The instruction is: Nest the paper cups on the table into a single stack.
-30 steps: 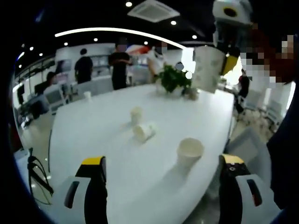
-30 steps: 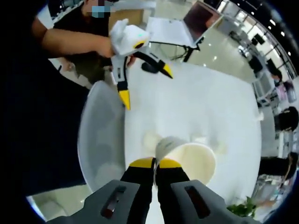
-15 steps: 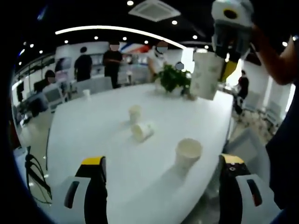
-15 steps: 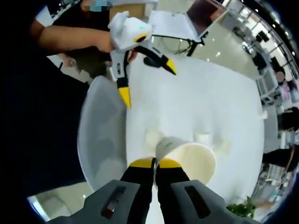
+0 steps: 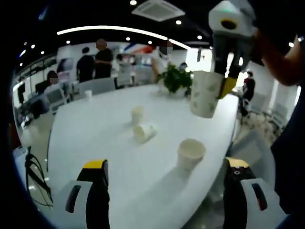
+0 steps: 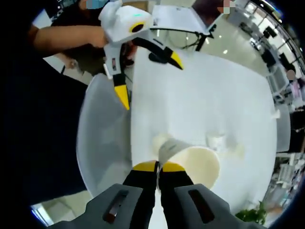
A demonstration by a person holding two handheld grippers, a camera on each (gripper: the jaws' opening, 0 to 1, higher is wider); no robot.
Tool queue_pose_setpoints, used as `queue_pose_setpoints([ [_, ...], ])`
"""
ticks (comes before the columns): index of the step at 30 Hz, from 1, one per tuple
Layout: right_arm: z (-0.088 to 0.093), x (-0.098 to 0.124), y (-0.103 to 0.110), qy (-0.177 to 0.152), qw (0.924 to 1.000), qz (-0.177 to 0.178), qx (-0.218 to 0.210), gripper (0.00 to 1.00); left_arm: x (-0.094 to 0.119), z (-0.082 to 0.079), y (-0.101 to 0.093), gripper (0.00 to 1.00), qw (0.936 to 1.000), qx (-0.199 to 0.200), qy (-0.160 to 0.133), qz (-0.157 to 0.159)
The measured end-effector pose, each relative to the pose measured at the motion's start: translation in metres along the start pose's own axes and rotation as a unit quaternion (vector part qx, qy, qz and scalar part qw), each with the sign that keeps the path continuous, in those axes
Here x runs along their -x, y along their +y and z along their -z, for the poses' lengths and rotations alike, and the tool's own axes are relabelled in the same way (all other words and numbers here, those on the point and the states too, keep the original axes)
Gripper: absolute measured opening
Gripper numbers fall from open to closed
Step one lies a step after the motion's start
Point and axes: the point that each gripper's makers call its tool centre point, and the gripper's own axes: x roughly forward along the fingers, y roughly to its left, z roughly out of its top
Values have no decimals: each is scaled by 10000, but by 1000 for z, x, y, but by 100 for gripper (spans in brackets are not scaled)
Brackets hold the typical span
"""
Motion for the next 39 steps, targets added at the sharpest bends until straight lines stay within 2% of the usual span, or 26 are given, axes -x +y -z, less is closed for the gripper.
queue_pose_setpoints([
  [7, 5, -16, -7, 23, 9998, 15, -178, 0, 0, 0, -1, 98, 10000, 52, -33, -14],
  [39, 10, -68, 7, 25, 9981, -416, -462, 0, 1, -1, 0, 98, 9999, 81, -52, -92],
])
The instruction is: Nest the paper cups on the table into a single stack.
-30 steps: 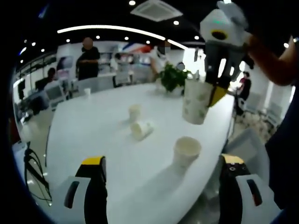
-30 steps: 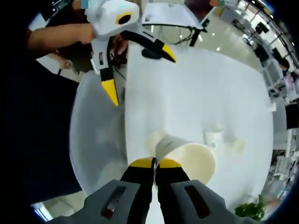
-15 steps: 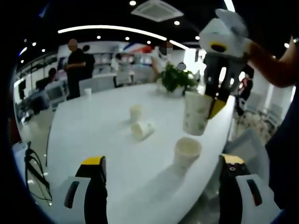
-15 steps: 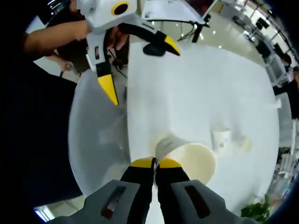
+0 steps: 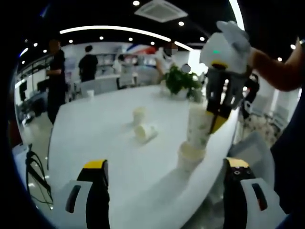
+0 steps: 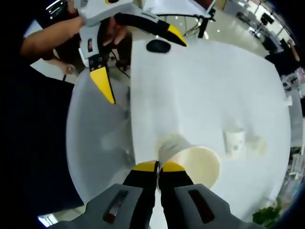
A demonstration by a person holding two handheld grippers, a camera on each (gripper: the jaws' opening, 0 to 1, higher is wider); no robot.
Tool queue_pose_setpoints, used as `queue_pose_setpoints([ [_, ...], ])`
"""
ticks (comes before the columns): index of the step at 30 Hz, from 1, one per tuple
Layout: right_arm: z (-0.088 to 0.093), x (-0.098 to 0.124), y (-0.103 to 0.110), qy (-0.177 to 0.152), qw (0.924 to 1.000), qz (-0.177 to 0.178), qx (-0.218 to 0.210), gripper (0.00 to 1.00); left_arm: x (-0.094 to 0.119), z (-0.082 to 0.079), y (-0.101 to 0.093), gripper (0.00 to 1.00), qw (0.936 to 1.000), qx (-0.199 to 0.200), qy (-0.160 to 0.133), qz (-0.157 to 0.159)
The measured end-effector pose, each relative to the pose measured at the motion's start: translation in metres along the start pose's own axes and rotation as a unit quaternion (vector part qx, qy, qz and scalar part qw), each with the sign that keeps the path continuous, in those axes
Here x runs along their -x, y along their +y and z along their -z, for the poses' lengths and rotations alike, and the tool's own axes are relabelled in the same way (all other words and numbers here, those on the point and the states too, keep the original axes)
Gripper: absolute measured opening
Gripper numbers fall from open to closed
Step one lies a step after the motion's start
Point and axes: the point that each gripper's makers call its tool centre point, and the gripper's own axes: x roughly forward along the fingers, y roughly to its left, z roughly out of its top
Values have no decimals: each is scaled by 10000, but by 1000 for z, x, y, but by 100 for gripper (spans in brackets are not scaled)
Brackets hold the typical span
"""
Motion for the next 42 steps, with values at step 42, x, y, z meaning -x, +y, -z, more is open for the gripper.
queue_pose_setpoints([
  [42, 27, -56, -26, 328, 9987, 313, -248, 0, -2, -3, 5, 98, 10000, -49, 83, -11],
])
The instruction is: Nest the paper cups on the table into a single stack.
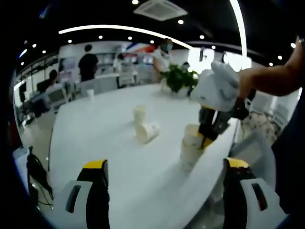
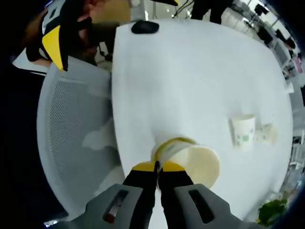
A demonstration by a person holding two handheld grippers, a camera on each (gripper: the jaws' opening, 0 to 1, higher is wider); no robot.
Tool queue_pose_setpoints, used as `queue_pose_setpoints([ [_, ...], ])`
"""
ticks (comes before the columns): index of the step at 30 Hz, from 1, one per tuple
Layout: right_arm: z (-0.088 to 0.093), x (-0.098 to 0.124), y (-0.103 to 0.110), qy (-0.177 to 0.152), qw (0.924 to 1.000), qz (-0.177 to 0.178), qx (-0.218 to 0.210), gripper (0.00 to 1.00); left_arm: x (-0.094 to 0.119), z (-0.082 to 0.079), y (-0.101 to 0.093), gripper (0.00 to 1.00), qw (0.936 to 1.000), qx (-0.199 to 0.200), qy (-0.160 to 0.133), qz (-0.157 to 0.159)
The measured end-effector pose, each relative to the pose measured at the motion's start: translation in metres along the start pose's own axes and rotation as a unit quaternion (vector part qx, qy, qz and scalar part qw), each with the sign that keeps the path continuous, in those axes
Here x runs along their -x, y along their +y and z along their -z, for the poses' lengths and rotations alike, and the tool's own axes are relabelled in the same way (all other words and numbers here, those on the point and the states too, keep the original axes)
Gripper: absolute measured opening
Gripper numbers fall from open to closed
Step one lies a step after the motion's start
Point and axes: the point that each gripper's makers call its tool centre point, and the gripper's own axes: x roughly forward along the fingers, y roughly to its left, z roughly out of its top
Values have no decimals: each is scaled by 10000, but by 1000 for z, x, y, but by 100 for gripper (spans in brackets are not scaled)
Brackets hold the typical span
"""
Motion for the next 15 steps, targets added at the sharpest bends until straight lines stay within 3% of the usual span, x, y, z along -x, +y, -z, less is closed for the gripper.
queue_pose_setpoints([
  [6, 2, -8, -16, -83, 9997, 184, -114, 0, -2, -2, -2, 98, 10000, -7, -20, 16],
  [15, 2, -12, -20, -213, 9994, 67, -276, 0, -1, 1, -3, 98, 10000, 15, -5, 2],
])
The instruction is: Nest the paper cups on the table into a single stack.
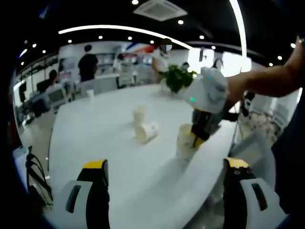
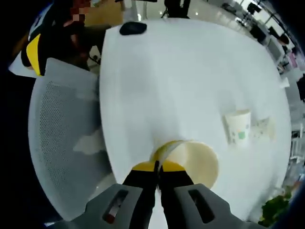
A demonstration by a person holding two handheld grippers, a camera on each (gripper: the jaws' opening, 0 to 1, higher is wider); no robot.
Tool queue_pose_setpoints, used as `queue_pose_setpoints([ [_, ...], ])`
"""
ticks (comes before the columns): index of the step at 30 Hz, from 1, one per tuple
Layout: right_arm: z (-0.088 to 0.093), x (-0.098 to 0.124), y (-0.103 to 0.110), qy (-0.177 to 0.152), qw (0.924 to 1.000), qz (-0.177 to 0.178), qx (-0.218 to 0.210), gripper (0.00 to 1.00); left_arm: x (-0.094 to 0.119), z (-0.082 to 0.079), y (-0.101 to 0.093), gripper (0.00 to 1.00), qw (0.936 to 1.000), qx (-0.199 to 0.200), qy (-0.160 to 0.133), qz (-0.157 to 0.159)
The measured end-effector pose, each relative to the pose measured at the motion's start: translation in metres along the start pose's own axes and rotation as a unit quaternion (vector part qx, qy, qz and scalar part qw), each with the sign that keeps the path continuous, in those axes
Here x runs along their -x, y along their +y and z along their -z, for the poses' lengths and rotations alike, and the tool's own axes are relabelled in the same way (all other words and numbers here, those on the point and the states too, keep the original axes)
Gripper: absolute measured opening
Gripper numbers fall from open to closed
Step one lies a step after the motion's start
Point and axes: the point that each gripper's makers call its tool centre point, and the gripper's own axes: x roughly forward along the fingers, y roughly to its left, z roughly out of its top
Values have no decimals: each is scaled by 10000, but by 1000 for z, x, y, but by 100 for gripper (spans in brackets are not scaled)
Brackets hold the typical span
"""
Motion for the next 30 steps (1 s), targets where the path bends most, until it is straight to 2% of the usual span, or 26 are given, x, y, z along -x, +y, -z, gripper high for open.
queue_pose_setpoints([
  [3, 0, 1, 0, -71, 10000, -18, 17, 0, 1, 0, -1, 98, 10000, 6, -10, -8],
  [15, 8, 12, -9, -314, 9992, -133, -207, 14, 0, 1, -1, 98, 10000, 43, 4, -24],
  [20, 6, 19, -6, -506, 9982, -225, -245, 23, -2, 0, -2, 98, 10000, 49, 5, -25],
  [23, 4, 23, -8, -596, 9978, -187, -207, 26, -4, -3, -1, 98, 10000, 40, -14, -24],
  [28, -2, 35, -9, -1057, 9937, -193, -317, 31, -6, -8, 2, 98, 10000, 27, -73, -40],
  [30, -7, 43, -13, -1426, 9885, -138, -484, 36, -6, -10, 3, 98, 9999, 34, -97, -52],
])
